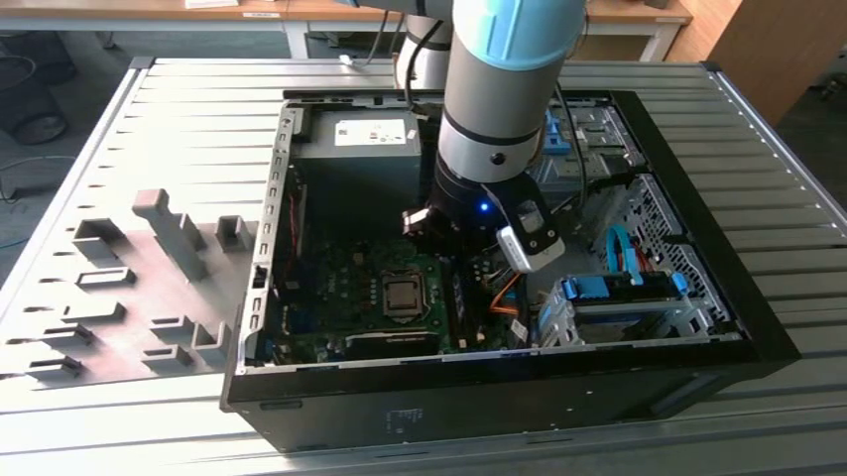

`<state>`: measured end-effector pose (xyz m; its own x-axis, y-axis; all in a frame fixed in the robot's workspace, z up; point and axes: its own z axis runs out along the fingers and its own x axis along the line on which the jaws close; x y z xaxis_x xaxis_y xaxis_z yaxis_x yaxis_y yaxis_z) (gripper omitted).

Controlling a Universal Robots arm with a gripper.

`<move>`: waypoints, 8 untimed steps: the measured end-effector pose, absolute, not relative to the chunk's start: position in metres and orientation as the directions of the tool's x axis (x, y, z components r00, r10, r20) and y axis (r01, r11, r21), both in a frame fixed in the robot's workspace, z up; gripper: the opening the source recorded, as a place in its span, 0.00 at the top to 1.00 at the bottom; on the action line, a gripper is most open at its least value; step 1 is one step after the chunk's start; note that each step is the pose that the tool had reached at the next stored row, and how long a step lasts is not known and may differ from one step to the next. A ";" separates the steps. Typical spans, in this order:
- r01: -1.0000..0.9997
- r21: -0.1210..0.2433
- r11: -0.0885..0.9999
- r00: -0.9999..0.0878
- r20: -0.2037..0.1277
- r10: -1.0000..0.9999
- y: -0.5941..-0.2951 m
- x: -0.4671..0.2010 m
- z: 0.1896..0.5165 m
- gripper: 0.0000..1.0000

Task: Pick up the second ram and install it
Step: 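Insert the second ram into the second slot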

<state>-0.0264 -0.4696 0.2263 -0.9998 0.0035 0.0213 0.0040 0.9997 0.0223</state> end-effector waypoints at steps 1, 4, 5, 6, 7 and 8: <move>0.004 0.018 1.000 -1.000 0.021 0.003 -0.470 -0.026 0.226 0.86; 0.011 0.010 1.000 -1.000 0.021 0.011 -0.470 -0.027 0.226 0.86; 0.014 0.005 1.000 -1.000 0.021 0.014 -0.470 -0.027 0.226 0.86; 0.017 -0.004 1.000 -1.000 0.021 0.017 -0.470 -0.027 0.226 0.86; 0.019 -0.013 1.000 -1.000 0.021 0.019 -0.470 -0.027 0.226 0.86; 0.021 -0.023 1.000 -1.000 0.021 0.022 -0.470 -0.027 0.225 0.86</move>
